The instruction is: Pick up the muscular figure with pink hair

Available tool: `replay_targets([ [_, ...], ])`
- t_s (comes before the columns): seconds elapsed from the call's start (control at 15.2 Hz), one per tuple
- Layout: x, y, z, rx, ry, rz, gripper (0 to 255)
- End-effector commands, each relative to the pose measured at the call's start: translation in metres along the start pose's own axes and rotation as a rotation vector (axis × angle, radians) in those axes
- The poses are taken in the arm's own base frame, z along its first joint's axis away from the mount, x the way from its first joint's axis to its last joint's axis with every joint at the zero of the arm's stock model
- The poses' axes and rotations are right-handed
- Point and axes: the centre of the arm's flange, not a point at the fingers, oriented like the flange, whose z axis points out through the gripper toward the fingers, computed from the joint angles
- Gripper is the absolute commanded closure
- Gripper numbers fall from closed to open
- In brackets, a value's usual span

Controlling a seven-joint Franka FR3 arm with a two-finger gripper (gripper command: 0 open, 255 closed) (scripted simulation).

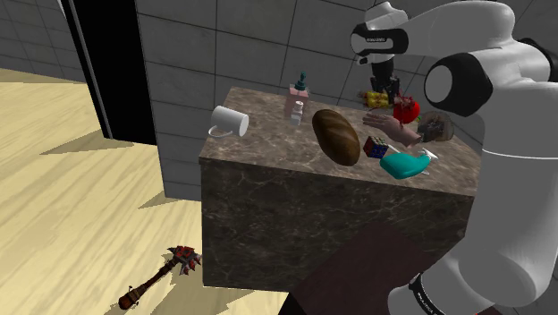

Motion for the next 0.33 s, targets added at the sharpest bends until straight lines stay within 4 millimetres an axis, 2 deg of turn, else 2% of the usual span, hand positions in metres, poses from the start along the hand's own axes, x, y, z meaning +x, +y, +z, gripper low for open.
replay_targets([
  [0.0, -0.0044, -0.0023, -0.0087, 0.0, 0.0, 0.0, 255],
  [0.13, -0.0092, -0.0048, -0.0178, 0.0, 0.0, 0.0, 255],
  [0.26, -0.0096, -0.005, -0.0185, 0.0, 0.0, 0.0, 255],
])
